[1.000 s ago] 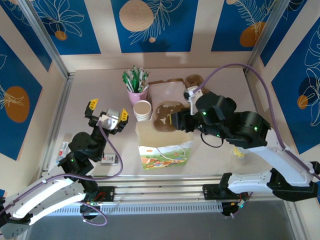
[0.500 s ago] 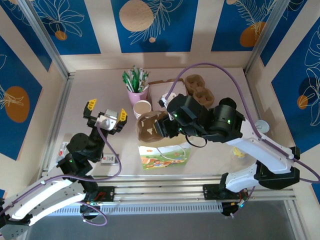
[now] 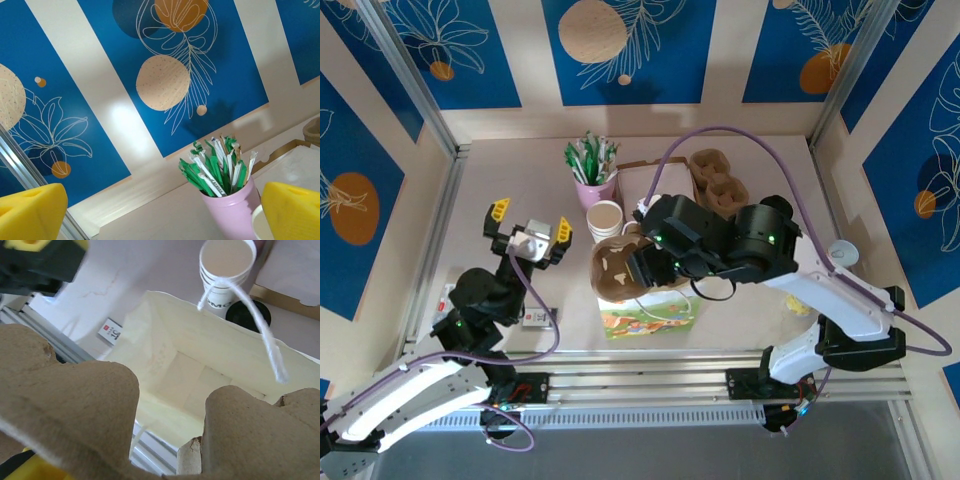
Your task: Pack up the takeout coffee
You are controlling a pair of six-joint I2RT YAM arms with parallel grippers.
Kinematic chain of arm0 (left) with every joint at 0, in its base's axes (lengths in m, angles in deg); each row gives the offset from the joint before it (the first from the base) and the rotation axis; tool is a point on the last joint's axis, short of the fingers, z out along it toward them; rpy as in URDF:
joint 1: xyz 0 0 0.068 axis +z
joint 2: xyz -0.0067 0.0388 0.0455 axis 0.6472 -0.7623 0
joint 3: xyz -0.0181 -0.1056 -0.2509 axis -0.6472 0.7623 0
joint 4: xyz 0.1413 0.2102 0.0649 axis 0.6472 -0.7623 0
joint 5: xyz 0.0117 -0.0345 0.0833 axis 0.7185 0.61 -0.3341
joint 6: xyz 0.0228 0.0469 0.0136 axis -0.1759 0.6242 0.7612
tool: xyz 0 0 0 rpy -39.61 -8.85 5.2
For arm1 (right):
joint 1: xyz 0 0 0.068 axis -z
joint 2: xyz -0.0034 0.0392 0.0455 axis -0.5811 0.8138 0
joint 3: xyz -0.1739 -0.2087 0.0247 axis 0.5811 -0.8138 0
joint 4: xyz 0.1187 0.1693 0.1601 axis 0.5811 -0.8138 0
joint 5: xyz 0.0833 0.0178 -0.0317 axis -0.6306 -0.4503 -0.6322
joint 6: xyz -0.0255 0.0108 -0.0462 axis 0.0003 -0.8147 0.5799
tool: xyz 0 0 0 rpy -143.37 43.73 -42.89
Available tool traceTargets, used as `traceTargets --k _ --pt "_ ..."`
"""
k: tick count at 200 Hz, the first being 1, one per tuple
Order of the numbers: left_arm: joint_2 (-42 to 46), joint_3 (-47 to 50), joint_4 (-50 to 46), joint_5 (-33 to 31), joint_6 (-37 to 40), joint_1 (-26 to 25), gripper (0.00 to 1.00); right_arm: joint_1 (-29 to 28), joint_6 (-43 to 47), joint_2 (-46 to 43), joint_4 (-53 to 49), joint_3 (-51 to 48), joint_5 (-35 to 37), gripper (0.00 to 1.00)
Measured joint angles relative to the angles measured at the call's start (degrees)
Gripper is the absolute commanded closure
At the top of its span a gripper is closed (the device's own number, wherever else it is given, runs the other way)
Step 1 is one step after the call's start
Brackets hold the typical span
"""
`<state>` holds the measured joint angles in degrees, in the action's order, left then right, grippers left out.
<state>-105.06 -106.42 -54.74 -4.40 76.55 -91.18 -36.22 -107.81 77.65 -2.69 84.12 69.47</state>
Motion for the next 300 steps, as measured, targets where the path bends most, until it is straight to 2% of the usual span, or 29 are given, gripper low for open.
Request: traceTargets --k 43,104,157,244,300 --pt "0.9 0.0 -0.1 0.3 -0.1 0.0 0.01 -3.8 -2.9 2.6 -2.5 3.3 2.0 0.53" --pt "1.3 0.0 -0.4 1.0 -0.5 0.0 0.01 -4.4 -4.3 5.2 -1.1 1.2 0.3 0.53" --pt "1.3 0.0 -0.5 1.1 -0.5 0.0 0.01 0.0 -4.3 5.7 1.1 -4.3 -2.5 0.54" --pt "1.2 0.0 -0.5 1.3 -0.5 0.0 0.01 3.0 -3.9 3.7 1.6 -5.0 -3.9 0.54" --pt "1.1 0.0 -0.5 1.3 -0.4 0.0 0.01 7.5 -3.6 2.1 2.0 -7.6 -4.7 0.54"
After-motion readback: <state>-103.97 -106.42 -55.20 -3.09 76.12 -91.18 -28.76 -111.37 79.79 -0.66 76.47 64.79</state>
